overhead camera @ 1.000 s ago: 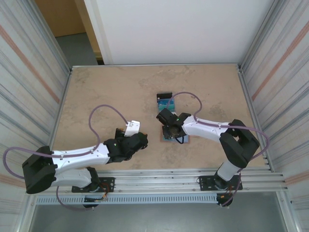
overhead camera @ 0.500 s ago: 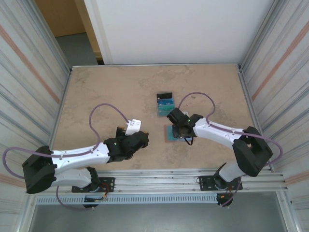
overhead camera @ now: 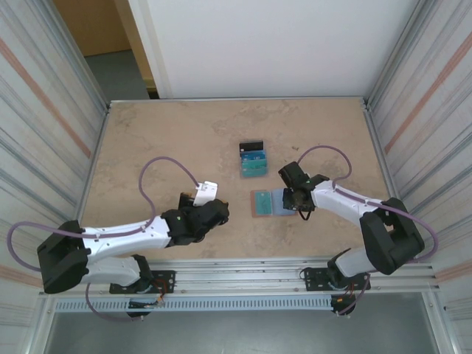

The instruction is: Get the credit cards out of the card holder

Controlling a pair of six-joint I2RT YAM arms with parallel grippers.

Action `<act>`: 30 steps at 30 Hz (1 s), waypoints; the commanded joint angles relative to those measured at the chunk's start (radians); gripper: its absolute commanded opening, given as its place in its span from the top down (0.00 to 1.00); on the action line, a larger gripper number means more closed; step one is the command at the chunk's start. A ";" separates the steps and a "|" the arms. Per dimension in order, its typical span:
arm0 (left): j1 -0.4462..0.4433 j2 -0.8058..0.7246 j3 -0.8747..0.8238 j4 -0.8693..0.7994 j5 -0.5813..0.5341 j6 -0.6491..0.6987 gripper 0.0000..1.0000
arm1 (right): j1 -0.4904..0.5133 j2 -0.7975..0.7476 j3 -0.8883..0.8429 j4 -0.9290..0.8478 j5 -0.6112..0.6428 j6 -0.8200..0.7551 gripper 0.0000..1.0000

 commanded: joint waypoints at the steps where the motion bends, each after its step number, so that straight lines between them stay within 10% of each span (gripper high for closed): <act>1: 0.010 0.010 0.036 0.008 -0.007 0.003 0.01 | -0.005 0.014 -0.001 0.053 -0.043 -0.043 0.61; 24: 0.079 0.110 0.090 0.060 0.053 -0.039 0.01 | 0.011 0.150 0.034 0.158 -0.260 -0.080 0.69; 30: 0.112 0.155 0.103 0.097 0.116 -0.021 0.01 | 0.063 0.057 0.077 0.020 -0.156 -0.036 0.67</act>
